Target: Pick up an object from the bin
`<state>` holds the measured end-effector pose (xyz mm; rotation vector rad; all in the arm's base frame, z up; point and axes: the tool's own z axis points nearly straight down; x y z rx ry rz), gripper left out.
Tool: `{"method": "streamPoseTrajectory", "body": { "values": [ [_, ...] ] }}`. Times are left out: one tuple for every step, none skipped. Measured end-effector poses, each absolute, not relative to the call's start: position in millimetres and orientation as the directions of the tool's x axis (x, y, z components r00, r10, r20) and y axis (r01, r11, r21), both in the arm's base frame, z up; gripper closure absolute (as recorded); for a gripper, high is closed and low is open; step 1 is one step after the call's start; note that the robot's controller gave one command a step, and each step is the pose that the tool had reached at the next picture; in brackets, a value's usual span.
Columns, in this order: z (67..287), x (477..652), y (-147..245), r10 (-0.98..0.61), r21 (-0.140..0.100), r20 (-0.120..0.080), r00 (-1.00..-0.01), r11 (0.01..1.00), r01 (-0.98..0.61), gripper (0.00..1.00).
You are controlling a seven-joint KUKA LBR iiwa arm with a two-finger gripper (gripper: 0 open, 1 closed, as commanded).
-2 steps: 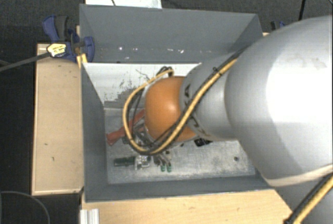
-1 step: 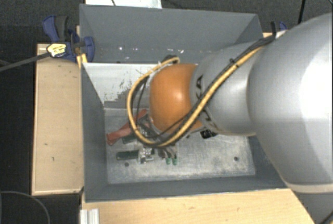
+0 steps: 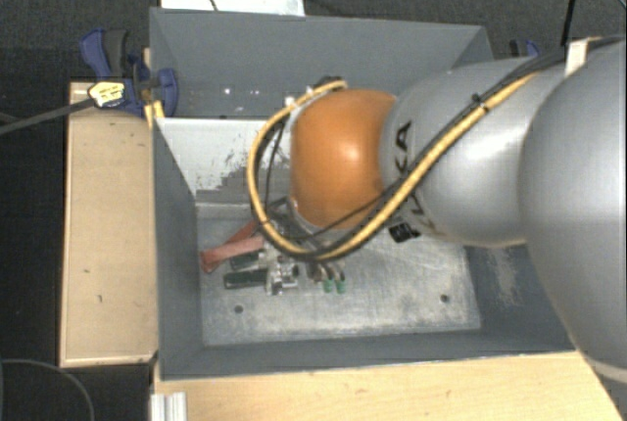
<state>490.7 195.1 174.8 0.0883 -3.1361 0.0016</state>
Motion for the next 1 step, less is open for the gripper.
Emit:
{"method": "streamPoseTrajectory", "body": {
  "values": [
    [219.5, 484.7, 195.8, -0.02, 0.001, -0.003, -1.0, 1.0, -0.02, 1.0]
  ]
}}
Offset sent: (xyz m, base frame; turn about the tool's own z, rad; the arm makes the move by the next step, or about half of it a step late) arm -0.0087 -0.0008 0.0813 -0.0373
